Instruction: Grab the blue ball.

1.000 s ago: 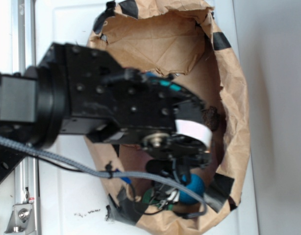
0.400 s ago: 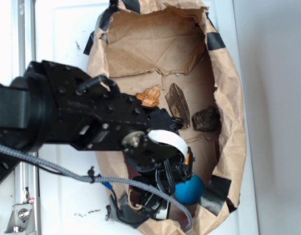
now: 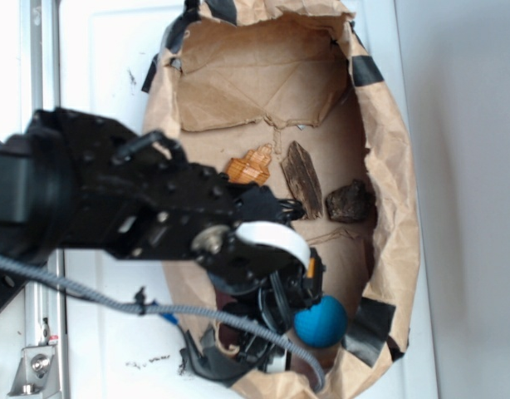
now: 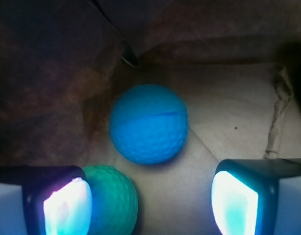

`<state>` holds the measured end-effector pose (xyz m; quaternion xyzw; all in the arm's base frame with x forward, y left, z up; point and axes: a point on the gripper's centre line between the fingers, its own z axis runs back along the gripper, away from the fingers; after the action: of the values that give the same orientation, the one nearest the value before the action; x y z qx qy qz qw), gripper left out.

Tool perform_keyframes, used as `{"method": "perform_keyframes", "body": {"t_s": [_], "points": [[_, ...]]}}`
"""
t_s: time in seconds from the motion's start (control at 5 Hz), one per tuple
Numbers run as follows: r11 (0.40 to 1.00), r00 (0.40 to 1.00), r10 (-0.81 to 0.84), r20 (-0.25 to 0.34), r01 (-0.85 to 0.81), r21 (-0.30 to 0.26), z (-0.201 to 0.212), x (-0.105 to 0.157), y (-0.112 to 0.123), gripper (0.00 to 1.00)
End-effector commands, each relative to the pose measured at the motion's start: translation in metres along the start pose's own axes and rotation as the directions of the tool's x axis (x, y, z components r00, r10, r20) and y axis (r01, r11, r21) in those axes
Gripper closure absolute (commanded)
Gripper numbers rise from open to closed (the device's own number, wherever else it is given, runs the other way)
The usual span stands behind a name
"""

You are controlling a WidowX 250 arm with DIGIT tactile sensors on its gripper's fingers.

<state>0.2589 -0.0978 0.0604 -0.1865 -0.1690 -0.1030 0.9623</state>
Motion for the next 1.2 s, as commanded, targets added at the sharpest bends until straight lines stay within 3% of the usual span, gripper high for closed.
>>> {"method": "perform_keyframes", "body": {"t_s": [0.0, 0.8, 1.0], "points": [[0.999, 1.0, 0.014, 0.003, -0.015, 0.04, 0.0158, 0.0113, -0.0129, 0.0], [0.999, 1.0, 0.014, 0.003, -0.015, 0.04, 0.0158, 0.0113, -0.0129, 0.0], [0.997, 0.996, 0.032, 0.086, -0.038, 0.071, 0.0213, 0.015, -0.004, 0.0]]}}
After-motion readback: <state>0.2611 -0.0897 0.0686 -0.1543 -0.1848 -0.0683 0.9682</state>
